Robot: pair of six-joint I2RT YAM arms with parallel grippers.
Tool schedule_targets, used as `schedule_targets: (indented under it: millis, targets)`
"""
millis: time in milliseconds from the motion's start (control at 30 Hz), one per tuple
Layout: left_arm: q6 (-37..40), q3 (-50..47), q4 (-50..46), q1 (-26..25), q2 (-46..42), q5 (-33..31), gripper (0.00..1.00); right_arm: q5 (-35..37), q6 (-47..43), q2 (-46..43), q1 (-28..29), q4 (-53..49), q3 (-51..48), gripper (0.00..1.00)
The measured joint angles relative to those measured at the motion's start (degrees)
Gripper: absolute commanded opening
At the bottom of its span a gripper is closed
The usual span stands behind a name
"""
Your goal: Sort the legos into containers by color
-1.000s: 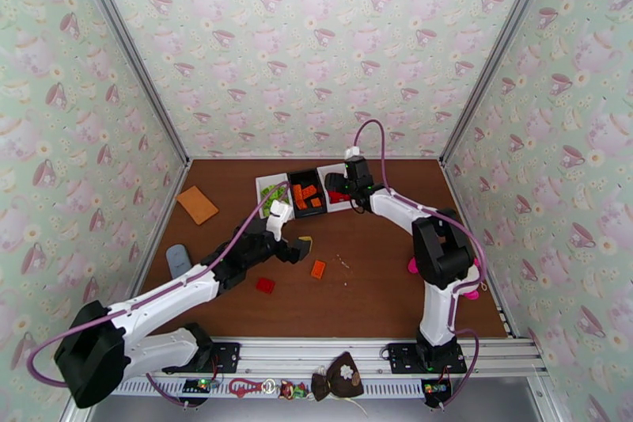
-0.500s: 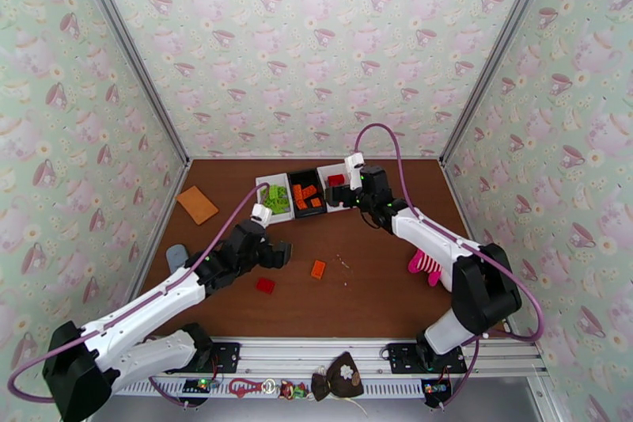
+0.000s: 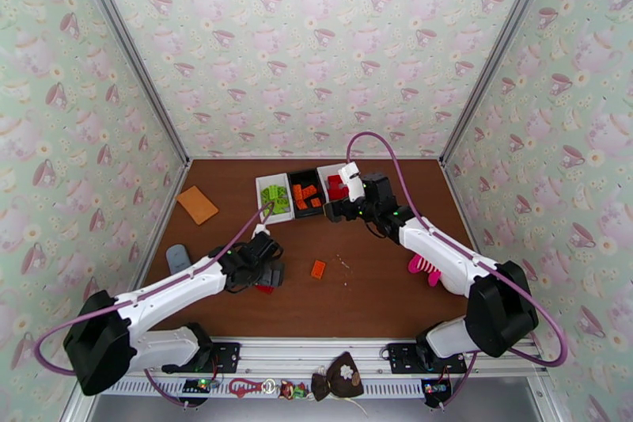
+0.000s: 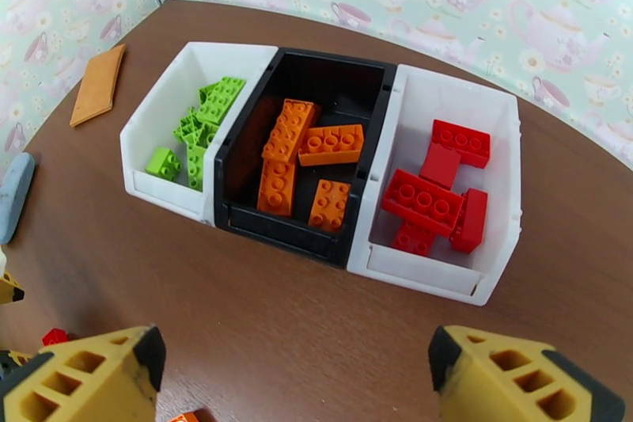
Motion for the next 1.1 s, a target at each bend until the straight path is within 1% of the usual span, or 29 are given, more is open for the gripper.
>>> schedule_targets:
  millis: [133,267,400,467,567,733,800,833,1100]
  targets:
    - [1.3,0.0,0.5,-0.3,4.0,1.4,0.91,0.0,0.0,-0.1,0.0,-0.2,0.0,0.94]
    - [2.1,0.0,1.4,-0.3,7.3,1.7,0.83,0.0,0.0,-0.1,0.0,-0.2,0.0,0.94]
    - [2.6,0.0,2.1,-0.5,8.6,2.5,0.69,0.0,0.0,-0.2,0.0,-0.2,-0.3,0.95]
    - [2.9,0.0,2.5,-0.6,8.8,2.9,0.67,0.0,0.0,-0.3,0.0,-0.3,-0.6,0.94]
    - [3.0,0.0,2.9,-0.7,9.2,3.6,0.60,0.0,0.1,-0.3,0.0,-0.4,-0.6,0.95]
    - [2.9,0.0,3.9,-0.9,10.3,4.6,0.59,0.0,0.5,-0.4,0.0,-0.4,-0.6,0.95]
    - [3.0,0.0,4.2,-0.9,10.8,4.8,0.52,0.0,0.7,-0.5,0.0,-0.4,-0.6,0.95]
    - [3.0,0.0,4.2,-0.9,11.0,4.8,0.48,0.0,0.7,-0.5,0.0,-0.4,-0.6,0.95]
    - [2.4,-0.3,5.2,-1.0,10.0,4.7,0.47,0.1,1.8,-2.4,0.0,-0.4,-2.3,0.94]
